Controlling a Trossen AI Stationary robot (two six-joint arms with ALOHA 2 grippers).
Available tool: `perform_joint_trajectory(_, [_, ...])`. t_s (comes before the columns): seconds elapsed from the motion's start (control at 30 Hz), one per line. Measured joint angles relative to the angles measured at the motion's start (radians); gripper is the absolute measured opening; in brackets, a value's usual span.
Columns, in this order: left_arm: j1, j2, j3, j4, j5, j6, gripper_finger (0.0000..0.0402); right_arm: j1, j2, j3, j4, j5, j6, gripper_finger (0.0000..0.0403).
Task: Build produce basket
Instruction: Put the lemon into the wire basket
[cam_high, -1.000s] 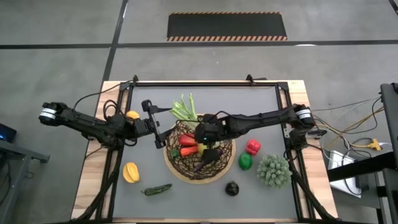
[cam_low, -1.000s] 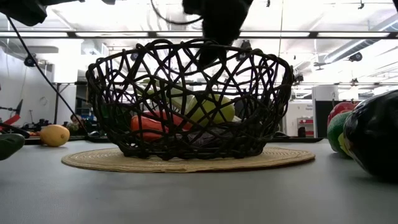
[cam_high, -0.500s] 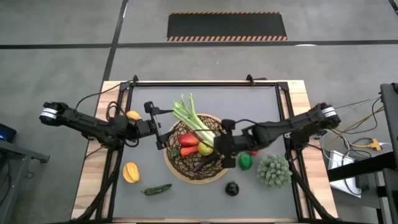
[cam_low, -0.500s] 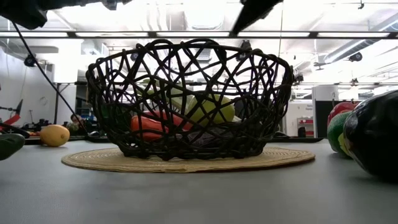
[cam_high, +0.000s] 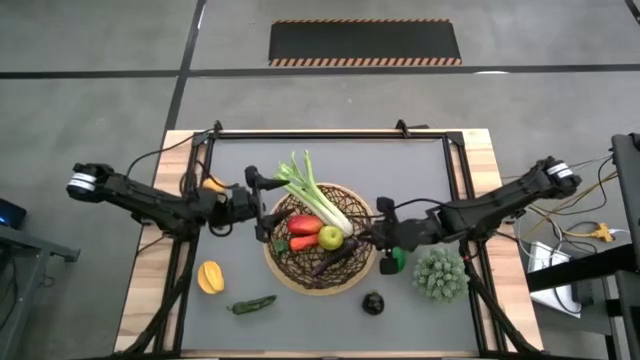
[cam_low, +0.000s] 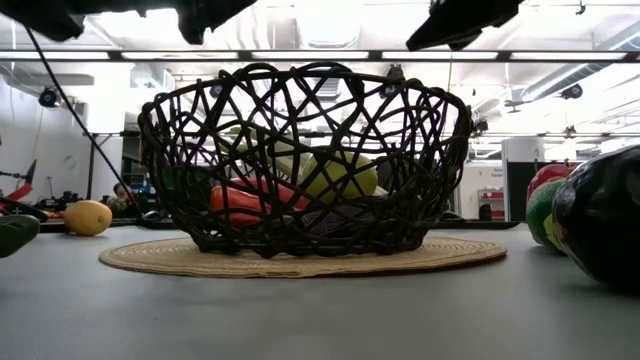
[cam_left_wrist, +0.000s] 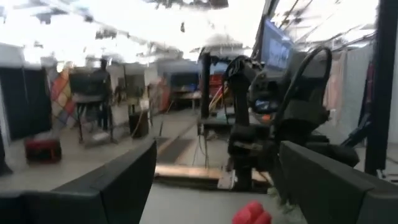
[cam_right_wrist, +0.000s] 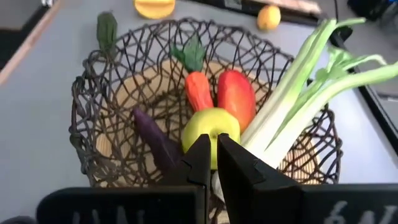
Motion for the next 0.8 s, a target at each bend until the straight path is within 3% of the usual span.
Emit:
perform_joint_trajectory(0.13, [0.001,-0.024,0.107,-0.305,-0.100,-0.084,0.0319,0.000,-0.064,-0.081,0.101,-0.001,-0.026,0.0017])
perform_joint_trajectory(0.23, [0.002,-0.026,0.248,-0.701,-0.166,-0.111,0.0319,0.000,-0.101,-0.125,0.129,-0.003,-0.032,0.0017])
perform_joint_trajectory(0.33, [0.004,-0.017,0.414,-1.164,-0.173,-0.152,0.0319,0.001,-0.119,-0.150,0.150,-0.004,-0.030,0.0017])
perform_joint_trajectory(0.47, [0.014,0.017,0.585,-1.630,-0.174,-0.231,0.0319,0.002,-0.124,-0.166,0.163,-0.008,-0.033,0.0017])
perform_joint_trajectory(0.6, [0.044,0.050,0.673,-1.945,-0.178,-0.267,0.0319,0.002,-0.124,-0.183,0.183,-0.008,-0.045,0.0017])
perform_joint_trajectory(0.8, [0.157,0.111,0.678,-2.229,-0.171,-0.264,0.0319,0.002,-0.124,-0.204,0.227,-0.008,-0.056,0.0018])
